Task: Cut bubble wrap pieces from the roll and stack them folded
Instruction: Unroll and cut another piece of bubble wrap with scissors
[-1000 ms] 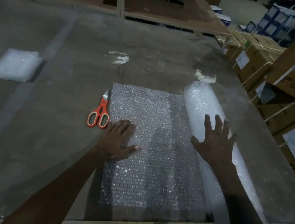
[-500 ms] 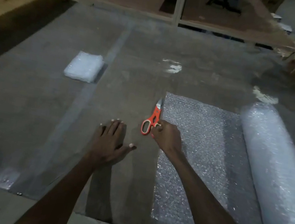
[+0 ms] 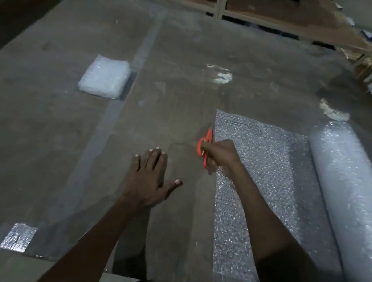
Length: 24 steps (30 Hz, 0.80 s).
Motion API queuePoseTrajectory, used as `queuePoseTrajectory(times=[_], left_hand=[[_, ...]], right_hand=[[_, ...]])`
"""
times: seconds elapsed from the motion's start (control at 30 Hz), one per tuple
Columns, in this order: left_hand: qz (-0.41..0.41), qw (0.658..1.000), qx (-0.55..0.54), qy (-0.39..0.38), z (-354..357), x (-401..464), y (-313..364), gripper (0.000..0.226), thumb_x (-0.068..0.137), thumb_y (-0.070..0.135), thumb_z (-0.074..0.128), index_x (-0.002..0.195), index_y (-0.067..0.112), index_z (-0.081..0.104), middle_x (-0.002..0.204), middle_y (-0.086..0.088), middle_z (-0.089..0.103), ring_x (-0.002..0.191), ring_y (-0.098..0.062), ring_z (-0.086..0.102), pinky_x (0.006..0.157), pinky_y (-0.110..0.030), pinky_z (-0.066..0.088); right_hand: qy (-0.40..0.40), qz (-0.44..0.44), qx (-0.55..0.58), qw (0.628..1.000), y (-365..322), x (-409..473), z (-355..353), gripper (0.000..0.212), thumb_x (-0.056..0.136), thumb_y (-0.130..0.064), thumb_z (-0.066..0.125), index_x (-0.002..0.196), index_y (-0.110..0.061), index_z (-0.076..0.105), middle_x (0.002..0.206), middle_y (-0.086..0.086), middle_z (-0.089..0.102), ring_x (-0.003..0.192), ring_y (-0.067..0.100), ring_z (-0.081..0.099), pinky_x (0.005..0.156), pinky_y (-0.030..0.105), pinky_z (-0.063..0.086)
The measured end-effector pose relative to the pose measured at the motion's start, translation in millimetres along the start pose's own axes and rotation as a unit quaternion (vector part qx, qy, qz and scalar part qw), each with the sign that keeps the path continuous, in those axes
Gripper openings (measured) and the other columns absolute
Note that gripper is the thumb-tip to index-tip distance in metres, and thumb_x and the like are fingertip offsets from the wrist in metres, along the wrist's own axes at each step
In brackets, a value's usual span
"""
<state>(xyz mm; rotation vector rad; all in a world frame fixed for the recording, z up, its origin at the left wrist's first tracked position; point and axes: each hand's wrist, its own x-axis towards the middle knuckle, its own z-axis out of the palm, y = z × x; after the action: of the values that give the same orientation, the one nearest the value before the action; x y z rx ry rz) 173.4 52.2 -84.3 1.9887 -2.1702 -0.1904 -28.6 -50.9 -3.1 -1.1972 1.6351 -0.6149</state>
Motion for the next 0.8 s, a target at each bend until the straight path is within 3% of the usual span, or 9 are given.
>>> queuePoseTrajectory(times=[0.1,0.2,0.3,0.37,0.43,0.57,0.8], left_hand=[[0.002,1.0,-0.009,-0.005,-2,0,1,0.097,0.087,0.08,0.021,0.153,0.009,0.032,0.163,-0.011,0.023,0.151,-0.03,0.016,0.119,-0.058,0.014],[-0.006,1.0,-0.019,-0.012,-6,-3,6,0.098,0.086,0.078,0.013,0.154,0.009,0.029,0.164,-0.011,0.02,0.152,-0.03,0.012,0.119,-0.056,0.011],[0.012,1.0,-0.018,-0.014,-4,-10,21,0.097,0.088,0.075,0.006,0.154,0.008,0.029,0.164,-0.011,0.02,0.151,-0.032,0.014,0.119,-0.057,0.012],[0.034,0.999,-0.023,-0.017,3,-17,40,0.095,0.089,0.074,0.006,0.154,0.007,0.03,0.163,-0.013,0.022,0.151,-0.032,0.017,0.12,-0.057,0.013],[0.065,0.997,-0.031,-0.027,10,-27,64,0.094,0.092,0.074,0.003,0.155,0.008,0.027,0.164,-0.012,0.019,0.152,-0.031,0.015,0.12,-0.057,0.012],[0.134,0.988,-0.056,-0.052,22,-59,118,0.097,0.091,0.077,-0.003,0.158,0.01,0.018,0.167,-0.009,0.01,0.154,-0.025,0.003,0.121,-0.055,0.003],[0.166,0.982,-0.041,-0.085,23,-84,187,0.09,0.092,0.069,0.007,0.158,0.008,0.016,0.167,-0.011,0.009,0.154,-0.027,0.006,0.122,-0.052,0.002]], right_hand=[[-0.034,0.026,0.299,0.953,12,-29,-14,0.014,0.092,-0.002,0.069,0.08,0.004,0.07,0.069,0.016,0.068,0.056,0.02,0.067,0.05,0.024,0.055],[-0.05,0.009,0.405,0.913,31,-65,-25,0.007,0.094,0.005,0.062,0.099,0.006,0.067,0.076,0.014,0.071,0.059,0.016,0.069,0.057,0.021,0.056],[-0.018,-0.005,0.425,0.905,55,-104,-38,0.017,0.091,0.001,0.068,0.108,0.002,0.067,0.071,0.003,0.062,0.05,0.006,0.055,0.046,0.015,0.043],[0.001,-0.009,0.421,0.907,73,-133,-51,0.03,0.085,-0.012,0.075,0.111,0.001,0.066,0.067,0.001,0.055,0.047,0.004,0.048,0.042,0.016,0.035],[0.016,-0.003,0.398,0.917,94,-160,-65,0.048,0.077,-0.029,0.078,0.112,0.003,0.068,0.065,0.001,0.055,0.046,0.005,0.045,0.041,0.017,0.033],[0.057,0.014,0.345,0.937,137,-214,-90,0.059,0.07,-0.042,0.078,0.108,0.003,0.071,0.061,0.001,0.058,0.045,0.008,0.046,0.04,0.018,0.034],[0.072,0.073,0.305,0.947,206,-287,-110,0.044,0.075,-0.05,0.078,0.085,-0.007,0.073,0.061,0.006,0.058,0.045,0.014,0.048,0.041,0.021,0.036]])
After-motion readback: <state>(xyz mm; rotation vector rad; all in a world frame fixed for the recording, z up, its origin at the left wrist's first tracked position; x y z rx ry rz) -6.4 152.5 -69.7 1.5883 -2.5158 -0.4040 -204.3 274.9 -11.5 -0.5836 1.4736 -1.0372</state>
